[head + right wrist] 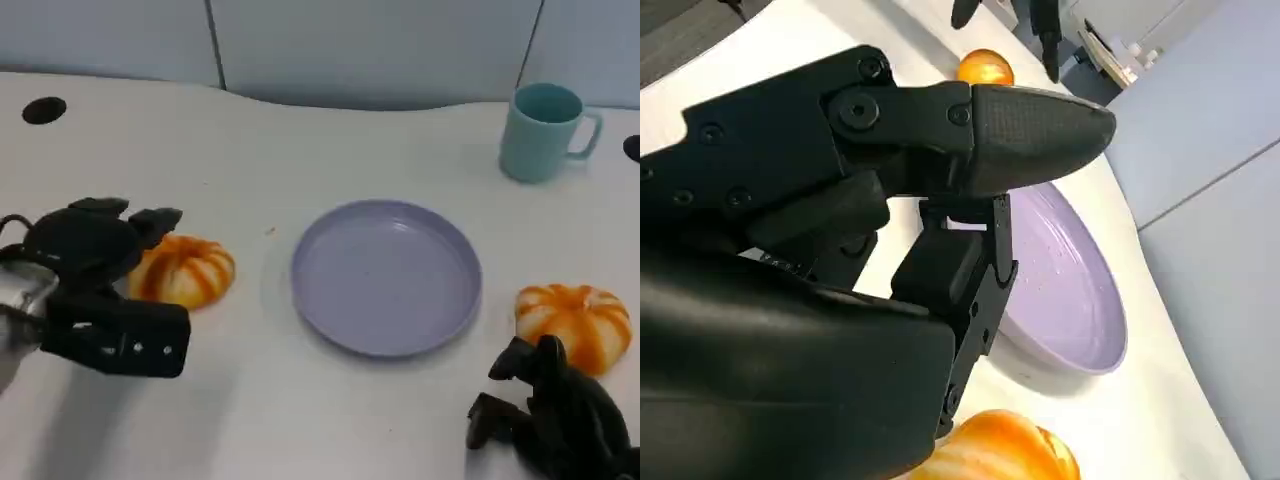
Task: Grasp the bread from the table and place it into the plate.
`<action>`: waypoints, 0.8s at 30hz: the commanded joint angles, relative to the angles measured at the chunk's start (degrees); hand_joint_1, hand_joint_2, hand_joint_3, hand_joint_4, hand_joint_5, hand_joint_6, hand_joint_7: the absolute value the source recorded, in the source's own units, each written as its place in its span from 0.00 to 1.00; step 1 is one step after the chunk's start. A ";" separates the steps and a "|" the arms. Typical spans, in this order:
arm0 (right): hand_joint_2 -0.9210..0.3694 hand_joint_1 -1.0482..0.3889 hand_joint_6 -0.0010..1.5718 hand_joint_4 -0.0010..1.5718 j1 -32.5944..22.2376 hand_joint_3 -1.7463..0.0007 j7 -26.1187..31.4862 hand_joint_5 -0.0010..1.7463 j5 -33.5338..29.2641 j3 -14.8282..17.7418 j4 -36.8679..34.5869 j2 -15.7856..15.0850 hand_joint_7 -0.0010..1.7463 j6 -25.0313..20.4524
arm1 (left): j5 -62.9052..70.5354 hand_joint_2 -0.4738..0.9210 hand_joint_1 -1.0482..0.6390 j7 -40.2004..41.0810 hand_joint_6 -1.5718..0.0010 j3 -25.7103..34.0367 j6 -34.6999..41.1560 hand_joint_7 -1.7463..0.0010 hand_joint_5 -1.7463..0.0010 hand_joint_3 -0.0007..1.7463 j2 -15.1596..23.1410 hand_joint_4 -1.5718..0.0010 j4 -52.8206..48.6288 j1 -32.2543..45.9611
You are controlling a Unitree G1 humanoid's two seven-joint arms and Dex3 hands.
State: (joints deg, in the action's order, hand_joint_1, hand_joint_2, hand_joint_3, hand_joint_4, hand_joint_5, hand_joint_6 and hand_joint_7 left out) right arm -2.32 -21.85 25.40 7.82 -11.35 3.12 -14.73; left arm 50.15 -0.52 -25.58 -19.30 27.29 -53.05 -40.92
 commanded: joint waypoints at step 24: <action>0.00 0.43 0.66 0.74 -2.29 0.70 -0.17 0.76 0.73 0.88 2.36 -1.02 0.68 -2.21 | -0.82 0.97 0.23 2.80 0.96 -11.39 8.08 0.99 0.98 0.00 -12.38 0.94 -23.82 -12.71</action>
State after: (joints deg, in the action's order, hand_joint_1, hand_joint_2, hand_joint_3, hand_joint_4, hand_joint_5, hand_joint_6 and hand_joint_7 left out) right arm -3.48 -22.32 25.84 8.19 -9.64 2.97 -16.31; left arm 50.09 4.05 -36.97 -12.41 14.90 -76.03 -52.37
